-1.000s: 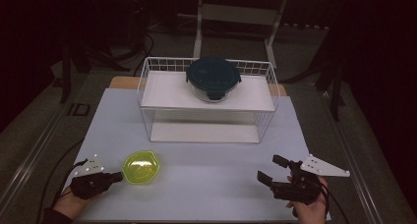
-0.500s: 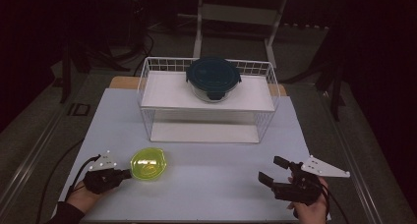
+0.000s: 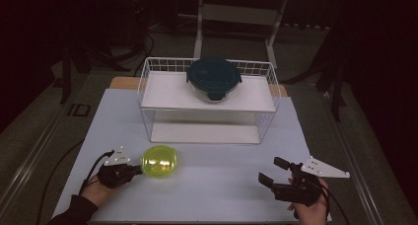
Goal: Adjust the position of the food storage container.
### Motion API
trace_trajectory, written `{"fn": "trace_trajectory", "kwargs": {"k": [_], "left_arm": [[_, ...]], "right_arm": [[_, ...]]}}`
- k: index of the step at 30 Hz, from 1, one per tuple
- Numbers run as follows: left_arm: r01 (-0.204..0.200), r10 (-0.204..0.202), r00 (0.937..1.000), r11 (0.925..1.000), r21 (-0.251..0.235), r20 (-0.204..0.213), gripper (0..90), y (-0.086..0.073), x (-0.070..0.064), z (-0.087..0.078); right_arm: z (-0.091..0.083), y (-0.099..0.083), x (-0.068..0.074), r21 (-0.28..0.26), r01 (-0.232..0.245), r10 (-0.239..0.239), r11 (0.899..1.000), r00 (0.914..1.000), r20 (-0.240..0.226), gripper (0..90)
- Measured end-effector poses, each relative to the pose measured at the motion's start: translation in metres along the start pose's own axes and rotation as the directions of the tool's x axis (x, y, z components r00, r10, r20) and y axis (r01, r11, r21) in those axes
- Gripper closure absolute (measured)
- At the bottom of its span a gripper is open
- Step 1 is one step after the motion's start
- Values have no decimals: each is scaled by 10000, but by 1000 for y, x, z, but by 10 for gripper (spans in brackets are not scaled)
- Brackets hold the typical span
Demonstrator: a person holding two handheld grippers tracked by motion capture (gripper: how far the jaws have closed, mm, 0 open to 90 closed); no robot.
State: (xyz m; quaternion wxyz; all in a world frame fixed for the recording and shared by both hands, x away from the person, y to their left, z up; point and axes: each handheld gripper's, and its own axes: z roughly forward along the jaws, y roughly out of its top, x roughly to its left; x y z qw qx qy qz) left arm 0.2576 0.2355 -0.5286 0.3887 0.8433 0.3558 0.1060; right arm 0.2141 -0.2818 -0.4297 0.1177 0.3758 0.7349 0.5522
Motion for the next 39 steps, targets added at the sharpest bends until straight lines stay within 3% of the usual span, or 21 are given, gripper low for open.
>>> {"fn": "trace_trajectory", "kwargs": {"k": [6, 17, 30, 39], "left_arm": [[205, -203, 9996, 9997, 139, -170, 887, 2, 4, 3], [385, -387, 9992, 9991, 183, 103, 887, 9, 1, 14], [96, -115, 9992, 9987, 501, 380, 888, 27, -15, 35], [91, -131, 9956, 9990, 435, 926, 888, 38, -23, 51]], "right_arm": [[0, 0, 0, -9, -5, 5, 10000, 10000, -22, 136], [0, -2, -2, 15, -19, 19, 10000, 10000, 21, 136], [0, -1, -2, 1, -34, 34, 10000, 10000, -46, 137], [1, -1, -1, -4, -45, 45, 10000, 10000, -76, 138]]}}
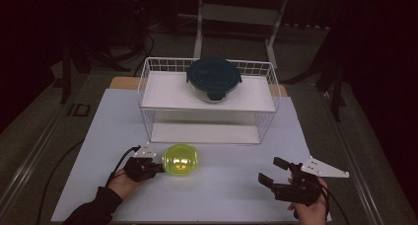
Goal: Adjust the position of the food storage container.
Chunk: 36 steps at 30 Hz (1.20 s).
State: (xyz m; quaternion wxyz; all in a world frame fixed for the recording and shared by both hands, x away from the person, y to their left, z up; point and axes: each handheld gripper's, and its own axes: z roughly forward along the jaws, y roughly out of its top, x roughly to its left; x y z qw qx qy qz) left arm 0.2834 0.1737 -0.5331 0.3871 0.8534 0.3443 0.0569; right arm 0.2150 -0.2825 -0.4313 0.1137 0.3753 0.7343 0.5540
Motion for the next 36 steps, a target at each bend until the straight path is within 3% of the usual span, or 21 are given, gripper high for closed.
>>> {"fn": "trace_trajectory", "kwargs": {"k": [8, 14, 20, 36], "left_arm": [[227, -229, 9997, 9996, -184, -130, 888, 0, 2, -3], [171, -174, 9997, 9996, -206, -148, 888, 5, 0, 1], [222, -222, 9998, 9995, -235, 7, 888, 14, -4, 12], [-149, 161, 9980, 9997, -208, 608, 888, 40, -24, 44]], "right_arm": [[-1, 1, 1, -26, 23, -23, 10000, 10000, -8, 137], [2, 0, 2, 45, 10, -10, 10000, 10000, -53, 137], [1, -1, 2, 48, -37, 38, 10000, 10000, -40, 138], [1, -2, 1, 73, 99, -99, 9999, 9999, 16, 137]]}}
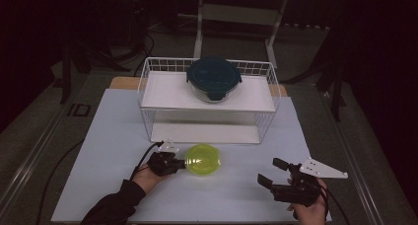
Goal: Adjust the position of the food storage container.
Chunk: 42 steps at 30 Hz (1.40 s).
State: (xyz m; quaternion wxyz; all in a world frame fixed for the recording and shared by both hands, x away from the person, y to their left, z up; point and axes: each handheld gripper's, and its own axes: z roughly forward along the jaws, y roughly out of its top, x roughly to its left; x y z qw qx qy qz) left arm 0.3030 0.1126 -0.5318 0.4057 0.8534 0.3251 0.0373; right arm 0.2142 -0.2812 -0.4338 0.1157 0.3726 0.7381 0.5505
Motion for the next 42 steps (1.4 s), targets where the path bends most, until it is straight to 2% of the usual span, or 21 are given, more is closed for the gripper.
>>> {"fn": "trace_trajectory", "kwargs": {"k": [4, 19, 23, 25, 27, 32, 35, 37, 39, 42], "left_arm": [[-87, 87, 10000, 10000, 45, 17, 888, 3, -3, 5], [8, -8, 9998, 10000, 10, 220, 887, 12, -9, 19], [-26, 26, 9998, 10000, 11, 177, 887, 11, -7, 17], [71, -64, 9993, 9998, -185, 365, 885, 10, -4, 13], [257, -245, 9990, 9992, -310, 373, 877, 9, -2, 6], [373, -348, 9987, 9972, -646, 383, 685, 9, -1, -16], [485, -444, 9980, 9944, -936, 458, 476, 9, -2, -30], [648, -590, 9969, 9911, -1162, 526, 307, 9, -3, -38], [639, -568, 9967, 9896, -1289, 585, 126, 8, -4, -47], [751, -649, 9956, 9841, -1611, 674, 23, 7, -7, -56]], "right_arm": [[0, 0, -1, 7, 39, -39, 10000, 10000, 27, 138], [2, -1, 1, 22, 131, -131, 9999, 9999, 12, 138], [3, -2, 1, 72, 125, -125, 9999, 9999, -5, 138], [3, -2, 1, 27, 135, -135, 9999, 9999, -51, 142], [4, -2, 1, -18, 237, -237, 9997, 9996, -118, 144], [5, -2, 3, 49, 444, -443, 9990, 9990, -42, 144], [7, -2, 6, 146, 615, -615, 9980, 9981, -61, 145], [9, -2, 9, 198, 705, -701, 9973, 9974, -174, 145], [12, -2, 11, 158, 823, -819, 9965, 9963, -269, 146], [15, -3, 16, 106, 1074, -1071, 9942, 9939, -274, 147]]}}
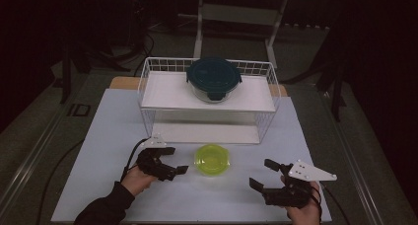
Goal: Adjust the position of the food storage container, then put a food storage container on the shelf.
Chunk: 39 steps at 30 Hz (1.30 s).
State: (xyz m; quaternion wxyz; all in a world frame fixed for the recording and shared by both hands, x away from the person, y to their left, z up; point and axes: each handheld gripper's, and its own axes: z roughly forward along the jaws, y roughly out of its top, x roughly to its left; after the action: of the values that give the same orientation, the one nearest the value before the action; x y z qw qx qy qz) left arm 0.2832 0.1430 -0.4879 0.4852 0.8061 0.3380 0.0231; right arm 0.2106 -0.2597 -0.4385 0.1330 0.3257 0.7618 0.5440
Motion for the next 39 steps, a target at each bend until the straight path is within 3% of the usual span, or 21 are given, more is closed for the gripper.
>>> {"fn": "trace_trajectory", "kwargs": {"k": [3, 7, 10, 13, 19, 21, 23, 28, 32, 37, 39], "left_arm": [[-129, 122, 9998, 9984, -547, -127, 1, 1, -8, -10], [-632, 610, 9978, 9930, -1000, -247, 0, 8, -22, -19], [-760, 746, 9971, 9880, -1345, -149, 0, 16, -28, -22], [-678, 701, 9975, 9865, -1492, 102, 0, 21, -30, -21], [-617, 637, 9979, 9875, -1449, 93, 0, 27, -32, -12], [-422, 461, 9987, 9871, -1546, 220, 0, 29, -31, -10], [-231, 285, 9991, 9875, -1557, 328, 0, 32, -30, -8], [241, -194, 9987, 9948, -987, 477, 0, 38, -26, 2], [362, -340, 9984, 9981, -491, 456, 0, 41, -22, 13], [986, -972, 9938, 9949, -234, 541, 28, 41, -14, 25], [1262, -1239, 9904, 9914, -351, 614, 60, 40, -10, 27]], "right_arm": [[2, 1, 3, 11, 119, -119, 9999, 9999, -4, 147], [6, 4, 2, 36, 177, -177, 9998, 9998, -106, 164], [11, 8, 0, 131, 426, -424, 9990, 9990, -118, 163], [16, 10, -1, 243, 443, -439, 9987, 9989, -190, 163], [30, 17, -2, 514, 381, -371, 9980, 9991, -199, 133], [36, 20, -2, 680, 512, -507, 9964, 9987, -95, 120], [42, 22, -4, 676, 317, -315, 9972, 9995, -49, 107], [58, 25, -11, 1138, -212, 234, 9933, 9996, -179, 109], [69, 26, -17, 1440, -778, 820, 9865, 9964, -235, 135], [83, 25, -23, 1709, -1287, 1335, 9768, 9909, -166, 175], [88, 24, -27, 1932, -1673, 1732, 9668, 9848, -142, 202]]}}
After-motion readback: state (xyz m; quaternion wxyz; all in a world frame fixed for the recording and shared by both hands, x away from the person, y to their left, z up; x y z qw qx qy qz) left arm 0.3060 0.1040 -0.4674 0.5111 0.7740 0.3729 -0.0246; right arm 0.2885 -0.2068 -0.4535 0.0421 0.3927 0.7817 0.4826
